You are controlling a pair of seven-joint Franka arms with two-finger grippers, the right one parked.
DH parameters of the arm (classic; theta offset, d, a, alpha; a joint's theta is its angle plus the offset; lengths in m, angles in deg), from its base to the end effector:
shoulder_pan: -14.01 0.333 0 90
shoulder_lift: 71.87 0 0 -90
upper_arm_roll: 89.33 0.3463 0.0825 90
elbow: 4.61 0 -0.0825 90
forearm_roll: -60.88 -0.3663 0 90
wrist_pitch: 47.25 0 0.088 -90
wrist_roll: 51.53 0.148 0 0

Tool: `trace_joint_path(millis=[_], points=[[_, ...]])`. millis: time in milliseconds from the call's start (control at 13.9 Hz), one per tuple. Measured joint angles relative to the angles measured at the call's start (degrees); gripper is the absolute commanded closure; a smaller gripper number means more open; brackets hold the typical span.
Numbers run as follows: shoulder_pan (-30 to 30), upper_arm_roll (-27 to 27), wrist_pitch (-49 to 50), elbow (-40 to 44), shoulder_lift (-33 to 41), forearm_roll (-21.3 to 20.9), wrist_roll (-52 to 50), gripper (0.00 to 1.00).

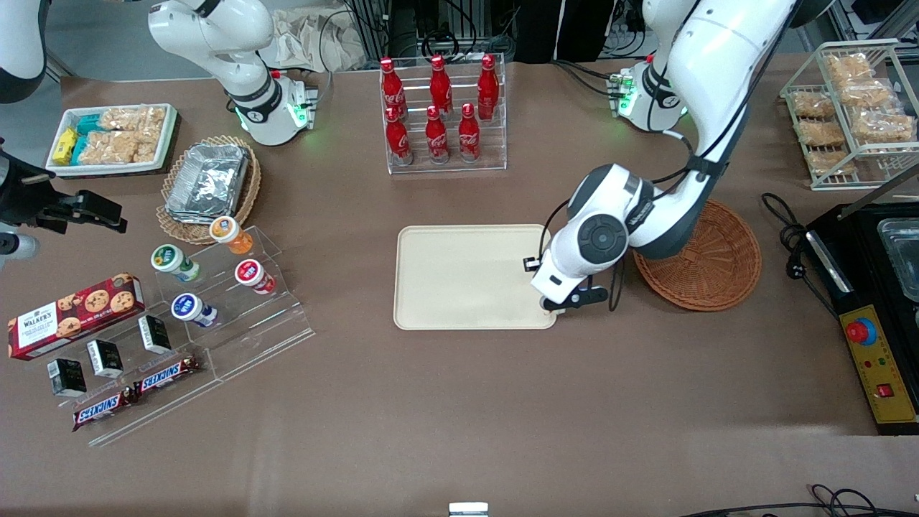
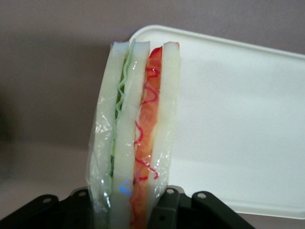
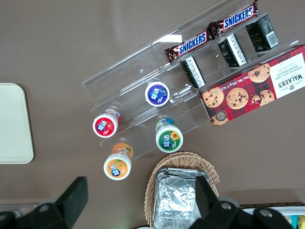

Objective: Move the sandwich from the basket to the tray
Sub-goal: 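Carry the sandwich over the cream tray and lower it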

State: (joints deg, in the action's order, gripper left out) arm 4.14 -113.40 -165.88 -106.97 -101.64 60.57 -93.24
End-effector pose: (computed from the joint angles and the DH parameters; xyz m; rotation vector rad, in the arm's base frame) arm 0.5284 -0.3332 0.2688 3.0586 0.2491 -0.4262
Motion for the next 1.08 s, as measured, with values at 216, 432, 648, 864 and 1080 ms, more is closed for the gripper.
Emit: trace_joint_path(millis=[216, 432, 648, 864, 1080], points=[[-0.8, 0.0, -1.1, 0.4, -2.8, -0.8, 0.0, 0.57], [-1.8, 0.0, -1.2, 1.0, -5.6, -1.4, 0.0, 0.57], [-1.9, 0.0, -1.4, 1.7, -7.9, -2.9, 0.0, 0.16], [-1.9, 0.0, -1.4, 2.4, -8.2, -3.0, 0.0, 0.00], [-1.9, 0.0, -1.3, 2.9, -8.2, -3.1, 0.0, 0.00]])
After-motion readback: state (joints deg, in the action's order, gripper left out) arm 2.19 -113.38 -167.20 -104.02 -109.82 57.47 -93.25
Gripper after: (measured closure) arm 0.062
